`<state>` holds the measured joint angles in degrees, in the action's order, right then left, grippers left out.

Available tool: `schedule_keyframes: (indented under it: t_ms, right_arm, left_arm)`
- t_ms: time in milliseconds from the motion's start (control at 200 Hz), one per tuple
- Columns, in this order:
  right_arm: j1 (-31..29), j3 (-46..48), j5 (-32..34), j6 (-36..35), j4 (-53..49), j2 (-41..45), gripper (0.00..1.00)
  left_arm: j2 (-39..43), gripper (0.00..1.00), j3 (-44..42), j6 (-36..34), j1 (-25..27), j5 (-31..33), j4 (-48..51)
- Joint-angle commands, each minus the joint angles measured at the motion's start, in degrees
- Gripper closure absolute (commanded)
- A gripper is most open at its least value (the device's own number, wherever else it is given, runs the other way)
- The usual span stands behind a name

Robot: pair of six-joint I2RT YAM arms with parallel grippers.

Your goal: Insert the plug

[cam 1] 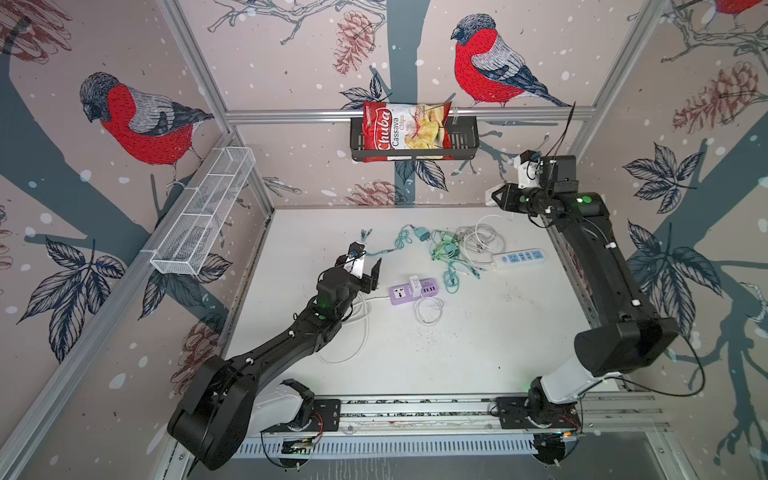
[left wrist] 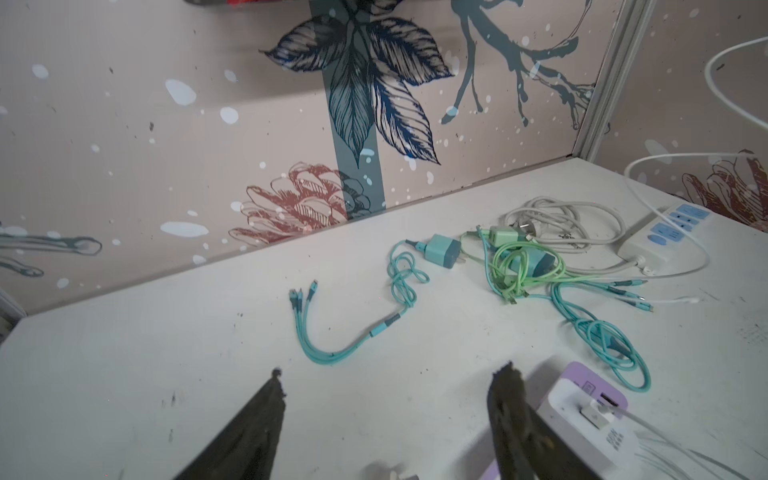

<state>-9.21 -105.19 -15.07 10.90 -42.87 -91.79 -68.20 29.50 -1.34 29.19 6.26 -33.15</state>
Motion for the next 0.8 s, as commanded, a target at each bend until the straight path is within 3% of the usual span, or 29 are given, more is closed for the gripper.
schedule_keyframes:
  t_ms: [0, 165, 305, 455, 795]
  right_arm:
    - [-0.76, 1.11, 1.37, 0.74, 1.61, 0.74, 0.83]
    - [-5.53, 10.08, 3.88, -0.44, 3.44, 1.38, 0.83]
    - [-9.28, 20.18, 3.51, -0.31, 7.5, 1.88, 0.83]
    - [-11.33, 25.12, 3.57, 0.28, 7.32, 0.51, 0.84]
    - [-15.2, 29.57, 1.49, 0.88, 10.13, 0.89, 0.84]
  left_arm:
    - [-0.69, 0.26, -0.15, 3.13, 0.0, -0.64, 2.06]
    - [-3.57, 0.32, 0.89, 10.01, 0.66, -3.54, 8.35]
    - [-4.44, 0.33, -1.39, 17.37, 7.78, -1.84, 7.43]
    - [-5.7, 0.36, -2.94, 26.11, 12.63, 0.7, 7.99]
    - [-5.36, 0.38, -5.55, 35.13, 13.51, 9.02, 13.7]
